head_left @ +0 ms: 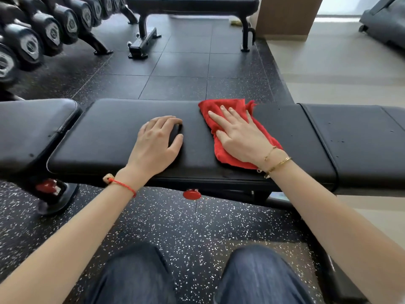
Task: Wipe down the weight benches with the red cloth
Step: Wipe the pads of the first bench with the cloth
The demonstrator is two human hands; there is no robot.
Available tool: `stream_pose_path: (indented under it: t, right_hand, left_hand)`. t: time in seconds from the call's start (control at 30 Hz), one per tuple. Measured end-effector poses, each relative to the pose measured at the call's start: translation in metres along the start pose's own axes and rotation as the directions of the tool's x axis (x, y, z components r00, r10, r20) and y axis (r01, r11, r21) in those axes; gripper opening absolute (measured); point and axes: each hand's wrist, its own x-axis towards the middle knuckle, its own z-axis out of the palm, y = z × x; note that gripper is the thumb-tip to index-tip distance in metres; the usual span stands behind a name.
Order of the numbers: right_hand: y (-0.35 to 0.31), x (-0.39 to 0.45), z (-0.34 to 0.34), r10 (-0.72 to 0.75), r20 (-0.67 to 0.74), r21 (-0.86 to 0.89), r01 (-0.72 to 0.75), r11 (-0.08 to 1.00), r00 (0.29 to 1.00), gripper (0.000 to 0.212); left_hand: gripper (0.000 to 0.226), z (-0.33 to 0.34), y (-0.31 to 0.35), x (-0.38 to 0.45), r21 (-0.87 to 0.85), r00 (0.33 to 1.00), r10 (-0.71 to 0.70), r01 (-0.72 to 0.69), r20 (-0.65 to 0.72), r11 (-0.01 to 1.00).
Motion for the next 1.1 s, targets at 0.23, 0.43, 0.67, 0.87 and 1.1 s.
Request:
stream_pose_path:
  t: [0.23,0.43,0.67,0.87,1.1]
  right_hand:
    - [0.022,-0.039,-0.001,-0.100,0.015,0.030,0.099,0.995,0.995,0.056]
    - [0.033,-0.005,-0.008,0.090,0.036,0.069,-0.092,0.993,0.995,0.054]
    - [0.029,-0.004,-0.006,0.062,0.014,0.045,-0.063,0.997,0.998,0.055]
    - [0.046,-0.014,-0.007,0.013,0.034,0.068,-0.015,0.998,0.999,0.055]
    - [0.037,0.021,-0.013,0.091,0.073,0.049,-0.094,0.994,0.993,0.055]
  left_hand:
    - [0.038,-0.002,0.001,0.000,0.032,1.000,0.007,-0.008,0.028,0.999]
    - [0.039,-0.001,0.003,-0.003,0.041,1.000,0.008,-0.009,0.021,0.999]
    - [0.040,-0.002,0.004,-0.004,0.040,1.000,0.001,-0.001,0.010,0.999]
    - [0.039,-0.002,0.006,0.000,0.063,1.000,-0.020,0.019,0.017,0.998]
    - [0.031,0.014,0.026,0.009,0.033,0.990,-0.112,0.115,-0.084,0.993]
